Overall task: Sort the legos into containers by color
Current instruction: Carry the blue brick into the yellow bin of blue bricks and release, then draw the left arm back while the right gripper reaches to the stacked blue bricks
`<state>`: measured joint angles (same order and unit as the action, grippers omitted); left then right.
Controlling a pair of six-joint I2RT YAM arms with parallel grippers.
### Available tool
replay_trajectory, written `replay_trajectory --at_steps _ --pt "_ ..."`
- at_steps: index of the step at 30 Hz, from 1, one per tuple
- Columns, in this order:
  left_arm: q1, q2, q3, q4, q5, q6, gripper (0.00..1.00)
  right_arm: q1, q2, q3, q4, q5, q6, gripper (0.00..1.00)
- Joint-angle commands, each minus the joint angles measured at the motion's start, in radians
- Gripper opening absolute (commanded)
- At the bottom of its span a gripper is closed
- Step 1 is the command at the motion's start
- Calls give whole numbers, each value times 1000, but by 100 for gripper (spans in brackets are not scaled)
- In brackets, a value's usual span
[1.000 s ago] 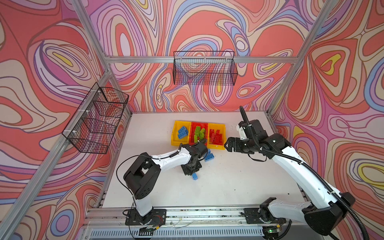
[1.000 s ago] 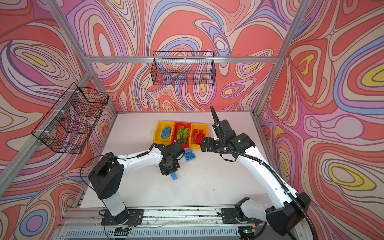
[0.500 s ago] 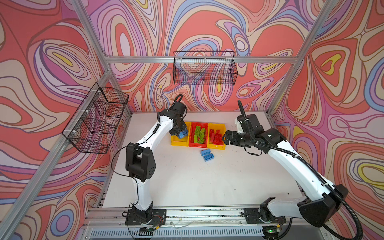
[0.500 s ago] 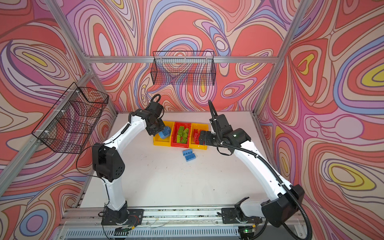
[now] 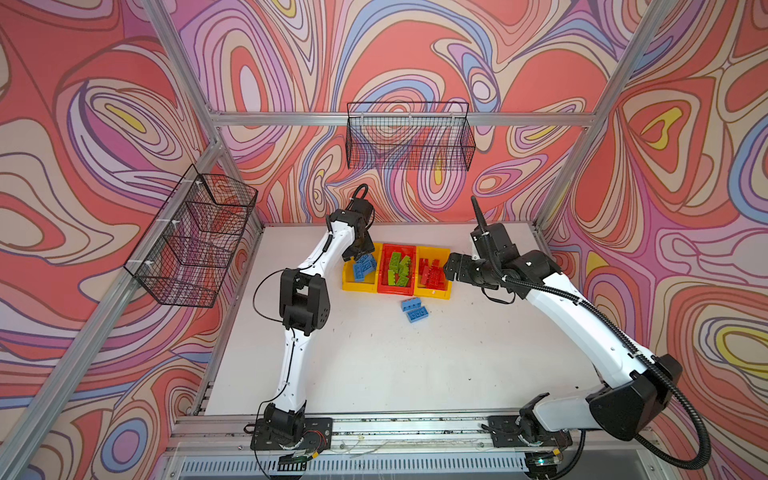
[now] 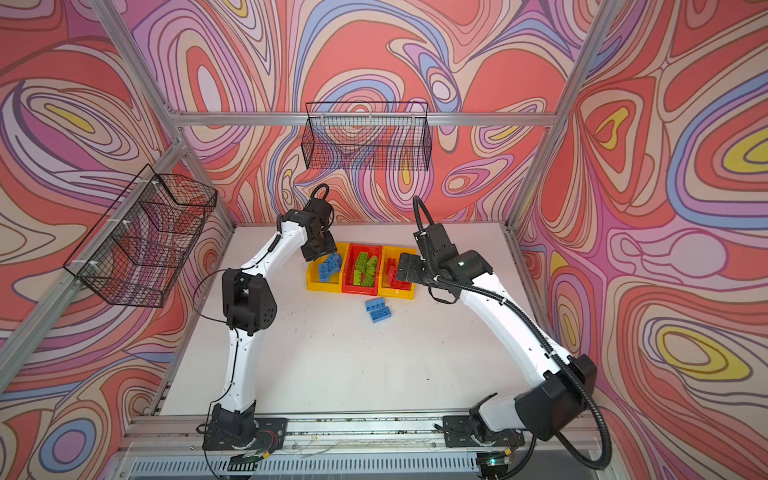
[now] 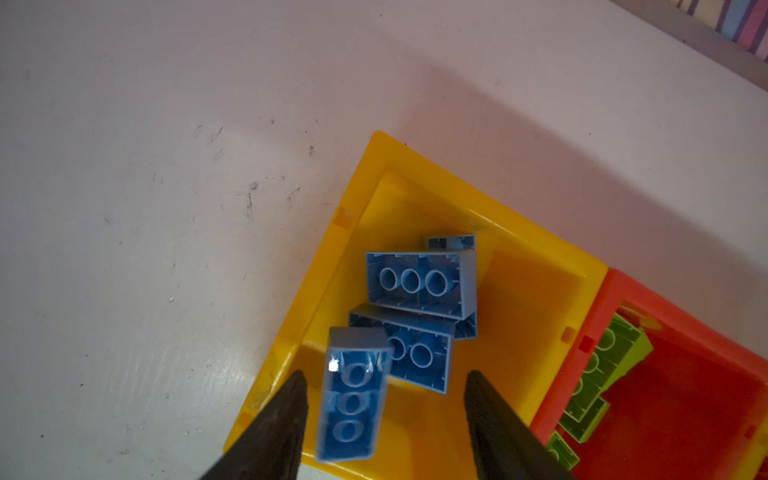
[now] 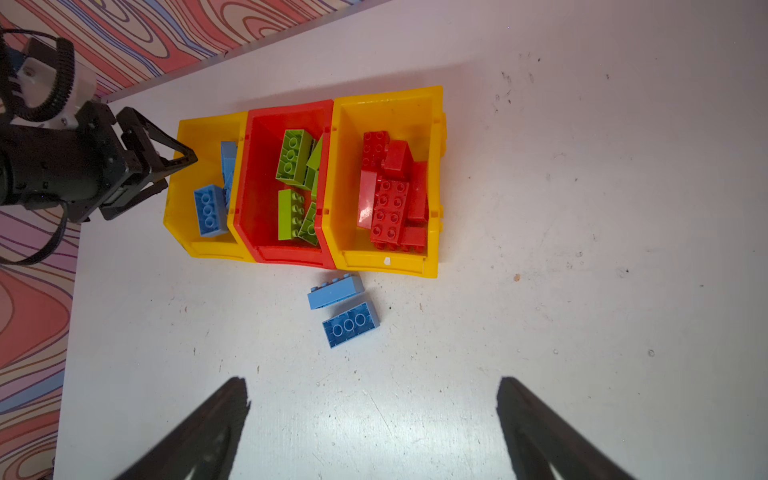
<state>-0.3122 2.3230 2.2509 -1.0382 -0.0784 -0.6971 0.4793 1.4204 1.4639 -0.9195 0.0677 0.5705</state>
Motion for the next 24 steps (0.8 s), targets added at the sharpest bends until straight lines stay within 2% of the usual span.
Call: replay_trajectory --at_steps 1,5,7,14,18,21,24 --pt "9 -19 18 0 59 30 79 6 34 30 -18 12 6 98" --pt "9 -121 -74 47 81 22 81 4 55 8 -27 -33 -26 98" --pt "8 -207 -166 82 78 15 82 7 58 -16 -24 -64 -41 98" --pt "8 -570 -574 190 48 -35 85 28 58 -99 -8 -79 -109 98" --pt "4 -810 -834 235 20 -70 100 36 58 -150 27 -89 -146 98" --pt "-1 -992 -1008 263 17 -80 100 51 58 -194 66 -113 -160 98" --pt "1 -1132 -1119 243 19 -81 100 73 77 -215 100 -129 -151 98"
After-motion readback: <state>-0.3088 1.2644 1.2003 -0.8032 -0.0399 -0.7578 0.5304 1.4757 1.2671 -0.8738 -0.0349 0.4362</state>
